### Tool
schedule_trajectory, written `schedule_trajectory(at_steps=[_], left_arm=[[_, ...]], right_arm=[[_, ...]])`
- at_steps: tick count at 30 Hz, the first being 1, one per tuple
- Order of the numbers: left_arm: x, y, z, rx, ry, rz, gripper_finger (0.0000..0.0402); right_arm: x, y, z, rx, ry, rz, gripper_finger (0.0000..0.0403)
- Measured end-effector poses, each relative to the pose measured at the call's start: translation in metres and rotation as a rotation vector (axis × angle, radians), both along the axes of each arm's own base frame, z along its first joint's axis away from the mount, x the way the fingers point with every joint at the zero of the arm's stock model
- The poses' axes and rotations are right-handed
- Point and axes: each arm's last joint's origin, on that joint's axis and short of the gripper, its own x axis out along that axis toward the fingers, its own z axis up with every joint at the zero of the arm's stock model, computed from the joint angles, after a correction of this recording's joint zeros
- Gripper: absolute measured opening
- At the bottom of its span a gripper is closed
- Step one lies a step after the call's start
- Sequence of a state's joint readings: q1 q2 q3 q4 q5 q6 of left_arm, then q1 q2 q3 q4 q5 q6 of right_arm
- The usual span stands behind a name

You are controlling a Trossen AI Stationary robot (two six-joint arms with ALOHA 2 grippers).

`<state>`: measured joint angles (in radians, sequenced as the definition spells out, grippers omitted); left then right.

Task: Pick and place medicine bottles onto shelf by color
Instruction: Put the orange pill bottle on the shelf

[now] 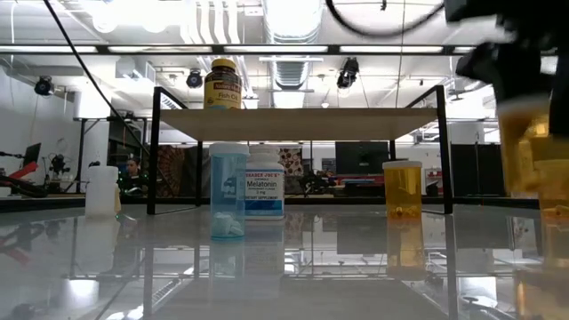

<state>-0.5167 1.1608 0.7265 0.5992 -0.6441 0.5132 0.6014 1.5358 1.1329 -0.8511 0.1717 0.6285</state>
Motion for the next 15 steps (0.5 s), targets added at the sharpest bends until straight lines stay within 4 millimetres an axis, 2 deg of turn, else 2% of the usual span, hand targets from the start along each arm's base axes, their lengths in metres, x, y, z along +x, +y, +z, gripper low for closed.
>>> schedule_trajectory(at_steps=[5, 8, 12, 15], left_arm=[[-0.002, 0.001, 0.002, 0.014, -0.007, 0.003, 0.0005], [-0.005, 0.003, 0.007, 0.012, -0.028, 0.004, 0.0005], [-0.01, 0.006, 0.013, 0.013, -0.056, 0.008, 0.0005], [-0.012, 0.007, 0.016, 0.009, -0.064, 0.009, 0.0005]], right_arm=[[0.009, 0.007, 0.042, 0.094, -0.067, 0.011, 0.0202], [0.018, 0.002, 0.071, 0.113, -0.103, -0.015, 0.0202], [0.031, -0.02, 0.104, 0.1, -0.13, -0.047, 0.0202], [0.04, -0.044, 0.126, 0.078, -0.146, -0.045, 0.0202]])
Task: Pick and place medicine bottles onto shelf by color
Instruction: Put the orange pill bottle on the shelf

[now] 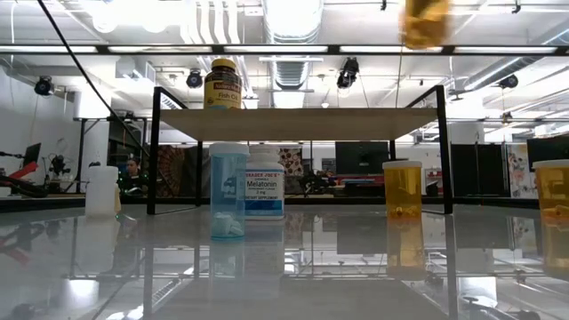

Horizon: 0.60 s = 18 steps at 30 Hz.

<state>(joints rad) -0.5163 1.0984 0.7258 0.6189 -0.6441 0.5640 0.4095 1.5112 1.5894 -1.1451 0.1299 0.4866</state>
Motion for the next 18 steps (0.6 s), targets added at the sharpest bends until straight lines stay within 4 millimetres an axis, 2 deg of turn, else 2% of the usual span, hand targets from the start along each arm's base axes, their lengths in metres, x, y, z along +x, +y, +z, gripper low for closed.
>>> schedule_trajectory(at_steps=[4, 9, 14, 18], left_arm=[[-0.003, 0.001, 0.003, -0.007, -0.012, 0.0, 0.0005], [-0.004, 0.003, 0.005, -0.003, -0.017, 0.013, 0.0005], [-0.004, 0.003, 0.005, 0.008, -0.015, 0.021, 0.0005], [-0.004, 0.003, 0.005, 0.01, -0.014, 0.021, 0.0005]], right_arm=[[0.014, -0.044, 0.024, -0.037, -0.055, -0.029, 0.0202], [0.025, -0.111, 0.043, -0.094, -0.119, -0.105, 0.0201], [0.026, -0.176, 0.048, -0.148, -0.17, -0.237, 0.0201], [0.026, -0.216, 0.043, -0.124, -0.187, -0.307, 0.0201]])
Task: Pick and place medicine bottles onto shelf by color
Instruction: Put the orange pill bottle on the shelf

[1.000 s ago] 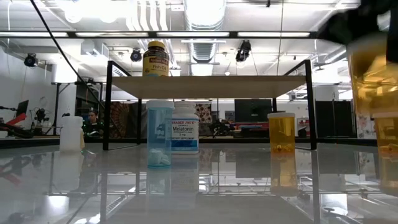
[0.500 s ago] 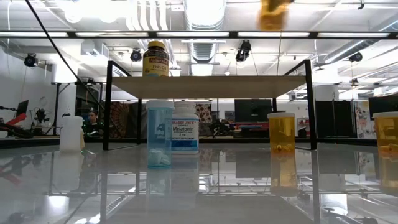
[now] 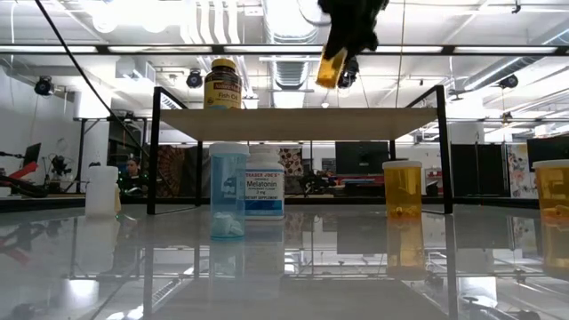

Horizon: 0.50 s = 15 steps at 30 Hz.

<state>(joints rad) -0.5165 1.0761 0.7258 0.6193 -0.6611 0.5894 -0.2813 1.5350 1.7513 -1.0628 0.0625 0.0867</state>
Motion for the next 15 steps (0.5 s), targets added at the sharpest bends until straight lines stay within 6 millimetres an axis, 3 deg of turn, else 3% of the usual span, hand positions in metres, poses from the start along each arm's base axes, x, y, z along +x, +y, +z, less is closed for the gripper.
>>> schedule_trajectory(at_steps=[7, 15], left_arm=[[0.0, 0.0, 0.0, 0.021, 0.004, 0.009, 0.0005], [0.0, 0.0, -0.003, 0.027, 0.011, 0.011, 0.0005]], right_arm=[[0.015, -0.032, -0.028, 0.034, 0.077, -0.021, 0.0201], [0.028, -0.049, -0.044, 0.035, 0.103, -0.038, 0.0201]])
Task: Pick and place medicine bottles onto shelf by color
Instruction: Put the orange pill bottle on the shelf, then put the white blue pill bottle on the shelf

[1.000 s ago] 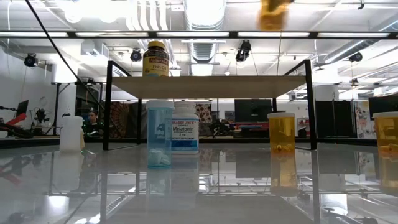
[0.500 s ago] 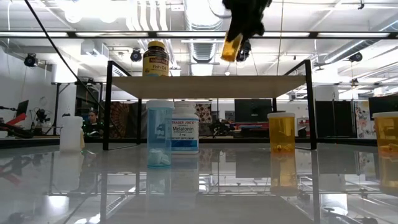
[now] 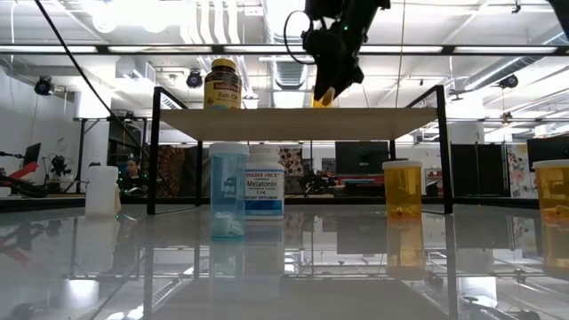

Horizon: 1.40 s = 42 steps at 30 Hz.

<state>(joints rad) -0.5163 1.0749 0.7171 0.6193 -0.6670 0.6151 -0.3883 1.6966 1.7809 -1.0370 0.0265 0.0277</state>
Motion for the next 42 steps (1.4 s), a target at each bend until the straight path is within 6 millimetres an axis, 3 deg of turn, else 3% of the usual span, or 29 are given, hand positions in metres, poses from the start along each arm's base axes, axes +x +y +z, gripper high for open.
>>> schedule_trajectory(at_steps=[9, 18, 21, 25, 29, 34, 37, 42], left_arm=[[-0.002, 0.001, 0.001, -0.002, -0.004, 0.001, 0.0005], [-0.002, 0.001, 0.001, -0.002, -0.003, 0.001, 0.0005], [-0.002, 0.001, 0.0, 0.0, 0.0, 0.001, 0.0005], [-0.002, 0.001, -0.001, -0.004, 0.004, -0.001, 0.0005], [-0.001, 0.0, -0.003, -0.065, 0.0, -0.014, 0.0005], [0.007, -0.004, -0.014, -0.194, 0.02, -0.042, 0.0005], [0.014, -0.008, -0.022, -0.256, 0.04, -0.054, 0.0005], [0.025, -0.015, -0.036, -0.328, 0.078, -0.065, 0.0008]], right_arm=[[0.004, -0.003, -0.008, 0.006, 0.022, -0.003, 0.0204], [0.003, -0.003, -0.006, 0.001, 0.025, 0.01, 0.0254], [0.001, -0.002, 0.004, -0.011, 0.001, 0.014, 0.0257], [-0.012, 0.006, 0.032, -0.031, -0.061, 0.011, 0.0258], [-0.031, 0.031, 0.058, -0.047, -0.135, 0.046, 0.0258], [-0.06, 0.082, 0.075, -0.046, -0.219, 0.155, 0.0255], [-0.074, 0.116, 0.074, -0.036, -0.301, 0.245, 0.0248], [-0.094, 0.168, 0.055, 0.001, -0.434, 0.415, 0.0237]])
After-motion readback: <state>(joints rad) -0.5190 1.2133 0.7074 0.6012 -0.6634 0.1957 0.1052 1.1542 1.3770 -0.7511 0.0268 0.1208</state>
